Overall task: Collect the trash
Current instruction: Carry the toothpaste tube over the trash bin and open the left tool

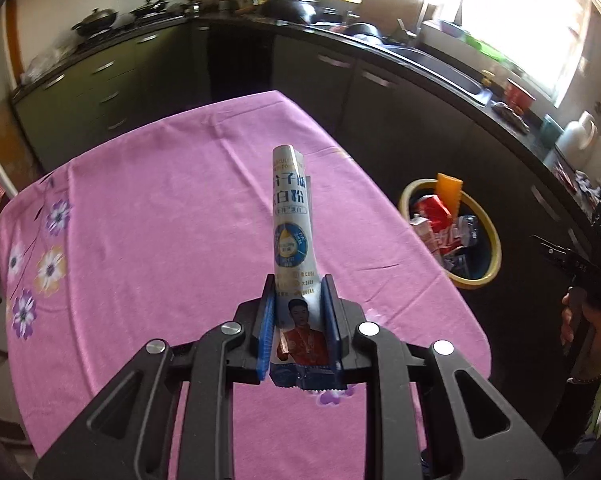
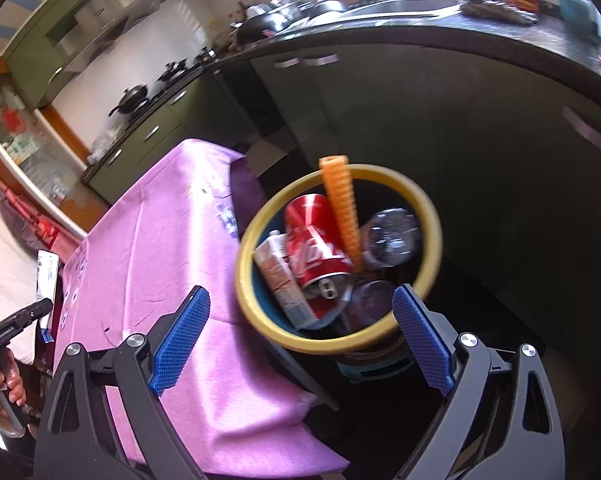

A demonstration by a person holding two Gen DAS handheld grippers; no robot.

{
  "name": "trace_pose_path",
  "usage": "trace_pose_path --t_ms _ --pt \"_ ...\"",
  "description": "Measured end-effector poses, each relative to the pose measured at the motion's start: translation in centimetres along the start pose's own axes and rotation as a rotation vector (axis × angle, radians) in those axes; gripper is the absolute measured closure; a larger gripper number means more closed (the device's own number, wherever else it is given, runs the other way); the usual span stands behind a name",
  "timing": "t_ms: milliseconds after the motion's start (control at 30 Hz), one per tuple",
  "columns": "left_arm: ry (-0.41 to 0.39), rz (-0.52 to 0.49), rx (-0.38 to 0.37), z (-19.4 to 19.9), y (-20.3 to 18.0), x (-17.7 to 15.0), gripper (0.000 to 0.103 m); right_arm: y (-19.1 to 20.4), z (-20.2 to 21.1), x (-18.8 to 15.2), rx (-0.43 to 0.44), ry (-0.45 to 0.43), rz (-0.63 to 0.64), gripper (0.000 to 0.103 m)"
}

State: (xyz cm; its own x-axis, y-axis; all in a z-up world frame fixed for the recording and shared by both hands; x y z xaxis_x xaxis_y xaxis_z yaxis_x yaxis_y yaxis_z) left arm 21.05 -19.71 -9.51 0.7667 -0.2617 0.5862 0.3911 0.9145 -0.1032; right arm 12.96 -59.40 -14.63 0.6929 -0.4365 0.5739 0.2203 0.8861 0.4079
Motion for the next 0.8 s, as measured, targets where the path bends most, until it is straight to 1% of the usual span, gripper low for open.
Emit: trace_pose_path --t_ms 167,300,333,400,467,600,667,800 --pt "0.03 -0.149 -0.139 -3.5 -8.0 2.8 0.082 -2.7 2.2 -0.6 -0.049 -0.041 -0.048 0.011" --pt "0.076 -0.26 -0.252 -6.6 -14.8 3.8 0.082 -4.1 3.2 -1.3 -0.067 -0.053 -0.08 0.011" --pt "0.084 -0.294 -0.276 -7.3 -16.5 3.9 0.082 -4.3 3.4 -1.4 -0.07 -0.055 -0.086 0.011" --pt "0.097 -0.354 -0.294 -8.7 -19.7 3.9 0.082 -4.7 3.8 -1.6 -0.075 -0.057 -0.096 0.011" --pt "0.115 -0.408 -0.332 -10.1 -22.4 3.8 0.081 -5.0 4.2 -1.6 -0.081 -0.063 -0.105 0.011" --pt "0.153 -0.467 -0.352 -13.3 -26.4 3.7 0.081 -5.8 5.4 -1.9 -0.109 -0.082 -0.117 0.011" --pt "0.166 -0.478 -0.342 -14.9 -27.5 3.6 0.081 -6.2 5.9 -2.0 -0.125 -0.093 -0.126 0.011" --pt "0.188 -0.488 -0.319 -17.3 -28.5 3.5 0.08 -6.8 6.4 -2.3 -0.132 -0.1 -0.152 0.011"
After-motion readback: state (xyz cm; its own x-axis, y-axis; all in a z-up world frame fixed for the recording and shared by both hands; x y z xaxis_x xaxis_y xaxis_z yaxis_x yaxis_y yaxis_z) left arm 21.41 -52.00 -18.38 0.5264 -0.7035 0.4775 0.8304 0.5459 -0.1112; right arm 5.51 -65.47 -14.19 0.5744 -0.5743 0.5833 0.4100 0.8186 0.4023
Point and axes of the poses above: each gripper's, at about its wrist camera, not at the fingertips, and z roughly against the way its jaws point, y to its left, x to its top, the point moved 6 cm from there along -z, roughly the way its jaws point
